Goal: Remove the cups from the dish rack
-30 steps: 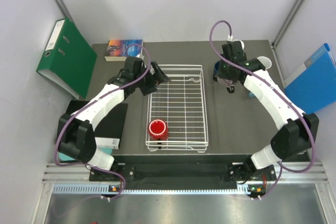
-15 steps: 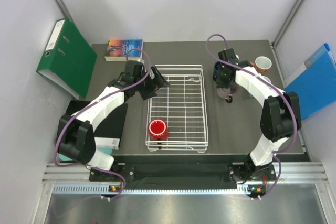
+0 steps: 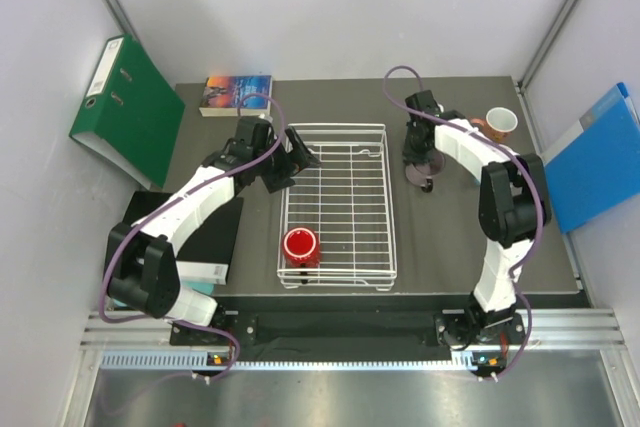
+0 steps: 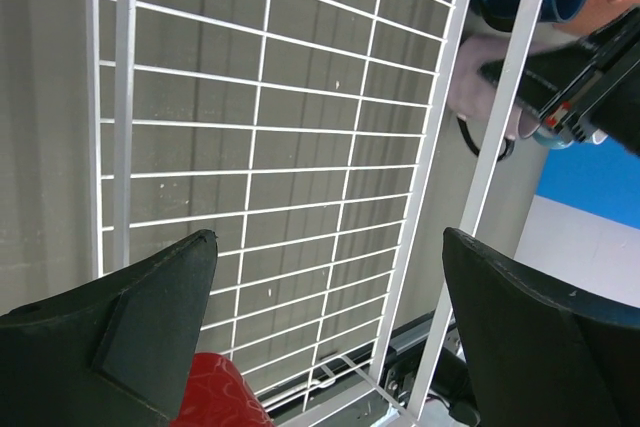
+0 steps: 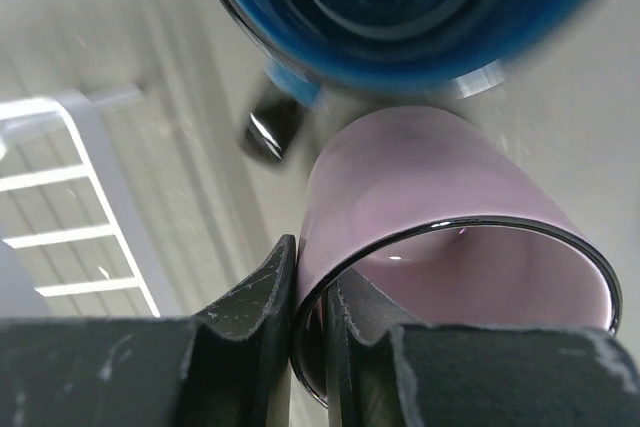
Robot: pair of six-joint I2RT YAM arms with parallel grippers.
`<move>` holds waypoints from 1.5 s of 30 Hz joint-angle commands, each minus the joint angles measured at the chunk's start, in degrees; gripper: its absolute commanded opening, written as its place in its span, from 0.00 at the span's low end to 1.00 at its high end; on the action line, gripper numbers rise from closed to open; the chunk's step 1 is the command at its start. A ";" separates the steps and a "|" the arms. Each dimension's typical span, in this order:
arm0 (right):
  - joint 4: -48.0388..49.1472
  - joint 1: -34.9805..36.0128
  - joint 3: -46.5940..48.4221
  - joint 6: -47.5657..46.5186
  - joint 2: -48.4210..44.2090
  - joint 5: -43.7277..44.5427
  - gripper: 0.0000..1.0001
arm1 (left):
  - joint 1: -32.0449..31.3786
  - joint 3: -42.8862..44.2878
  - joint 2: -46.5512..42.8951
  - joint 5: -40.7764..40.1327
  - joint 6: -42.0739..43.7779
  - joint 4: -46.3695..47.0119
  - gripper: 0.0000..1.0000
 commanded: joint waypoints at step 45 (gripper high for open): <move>1.29 -3.48 -10.03 -13.31 -19.11 16.44 0.60 | -0.11 0.54 -1.55 -0.77 3.92 -0.74 0.99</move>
